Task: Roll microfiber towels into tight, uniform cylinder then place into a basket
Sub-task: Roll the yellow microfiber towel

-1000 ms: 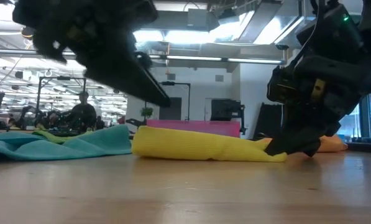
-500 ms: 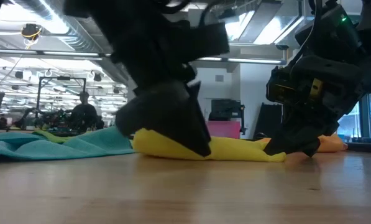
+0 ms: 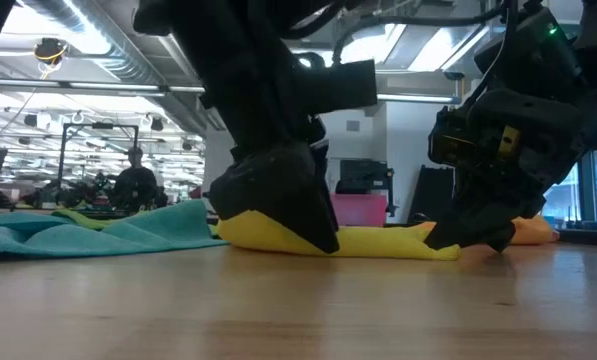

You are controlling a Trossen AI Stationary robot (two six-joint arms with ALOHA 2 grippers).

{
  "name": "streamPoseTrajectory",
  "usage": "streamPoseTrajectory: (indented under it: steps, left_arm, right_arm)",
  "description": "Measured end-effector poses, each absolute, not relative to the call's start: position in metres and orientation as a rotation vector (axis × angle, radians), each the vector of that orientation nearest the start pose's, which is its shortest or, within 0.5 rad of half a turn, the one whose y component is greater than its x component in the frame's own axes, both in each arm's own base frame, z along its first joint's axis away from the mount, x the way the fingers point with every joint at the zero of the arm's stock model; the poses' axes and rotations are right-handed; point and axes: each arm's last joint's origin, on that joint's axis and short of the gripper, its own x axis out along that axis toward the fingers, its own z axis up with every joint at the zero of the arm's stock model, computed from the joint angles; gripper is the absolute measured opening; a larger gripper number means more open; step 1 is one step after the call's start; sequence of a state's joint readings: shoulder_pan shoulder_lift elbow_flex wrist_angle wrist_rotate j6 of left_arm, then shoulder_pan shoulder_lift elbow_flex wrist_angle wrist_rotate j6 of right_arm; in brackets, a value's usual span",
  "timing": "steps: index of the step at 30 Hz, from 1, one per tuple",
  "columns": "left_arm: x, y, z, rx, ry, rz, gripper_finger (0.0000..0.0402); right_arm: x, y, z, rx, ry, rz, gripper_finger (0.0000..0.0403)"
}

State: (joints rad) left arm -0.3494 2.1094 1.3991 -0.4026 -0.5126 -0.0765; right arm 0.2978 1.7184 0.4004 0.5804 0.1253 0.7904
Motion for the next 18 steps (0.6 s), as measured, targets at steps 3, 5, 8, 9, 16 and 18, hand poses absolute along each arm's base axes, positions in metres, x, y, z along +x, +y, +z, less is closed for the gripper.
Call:
streamPoseTrajectory:
  steps: [3, 5, 8, 9, 16, 18]
  left_arm:
    - [0.401, -0.127, 0.132, 0.397, 1.022, 0.19, 0.0147]
    - [0.401, -0.124, 0.128, 0.393, 1.039, 0.191, 0.0147]
    - [0.403, -0.121, 0.124, 0.385, 1.056, 0.184, 0.0147]
    - [0.403, -0.121, 0.119, 0.383, 1.068, 0.179, 0.0146]
    - [0.404, -0.12, 0.112, 0.355, 1.093, 0.171, 0.0104]
    - [0.404, -0.12, 0.112, 0.351, 1.094, 0.165, 0.0079]
  right_arm:
    - [0.24, 0.07, 0.078, 0.596, 0.735, -0.128, 0.0012]
    - [0.24, 0.07, 0.078, 0.594, 0.73, -0.126, 0.0018]
    - [0.24, 0.07, 0.079, 0.59, 0.724, -0.12, 0.0033]
    - [0.24, 0.07, 0.08, 0.581, 0.723, -0.113, 0.0039]
    - [0.238, 0.069, 0.094, 0.43, 0.687, -0.038, 0.0067]
    - [0.237, 0.069, 0.1, 0.395, 0.673, -0.019, 0.0071]
